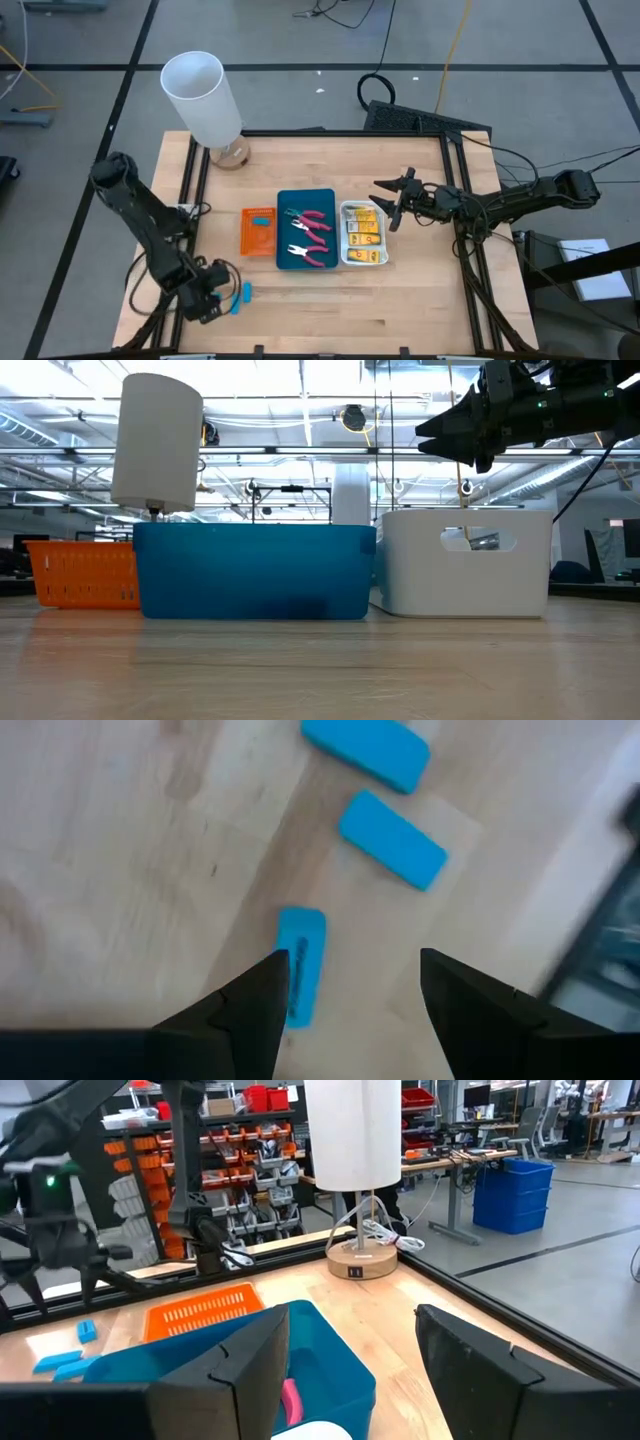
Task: Pick & Place School Supplies
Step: Put the blue eraser into the orange bin
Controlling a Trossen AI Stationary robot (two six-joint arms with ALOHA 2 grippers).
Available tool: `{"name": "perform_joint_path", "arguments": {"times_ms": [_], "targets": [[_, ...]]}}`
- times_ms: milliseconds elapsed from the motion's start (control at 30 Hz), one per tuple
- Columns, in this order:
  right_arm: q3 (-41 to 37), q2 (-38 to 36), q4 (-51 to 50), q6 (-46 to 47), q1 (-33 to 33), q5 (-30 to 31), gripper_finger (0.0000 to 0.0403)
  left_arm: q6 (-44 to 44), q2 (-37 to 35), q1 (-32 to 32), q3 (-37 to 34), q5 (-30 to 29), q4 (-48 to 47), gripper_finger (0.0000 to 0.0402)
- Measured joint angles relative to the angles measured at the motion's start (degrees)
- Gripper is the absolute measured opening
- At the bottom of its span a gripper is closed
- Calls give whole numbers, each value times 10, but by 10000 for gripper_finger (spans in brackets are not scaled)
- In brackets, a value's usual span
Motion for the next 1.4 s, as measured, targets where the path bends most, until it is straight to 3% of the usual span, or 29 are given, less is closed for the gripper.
{"name": "perform_joint_path", "arguments": {"times_ms": [400, 900, 1233, 1400], "targets": [[0, 0, 1, 8, 0, 0, 210, 29, 132, -48, 0, 26, 5, 230], [0, 0, 1, 8, 0, 0, 210, 28, 151, -48, 1, 22, 18, 226], [0, 0, 1, 8, 0, 0, 210, 32, 152, -48, 0, 1, 11, 121], [0, 0, 1, 8, 0, 0, 210, 32, 152, -48, 0, -8, 11, 96]]}}
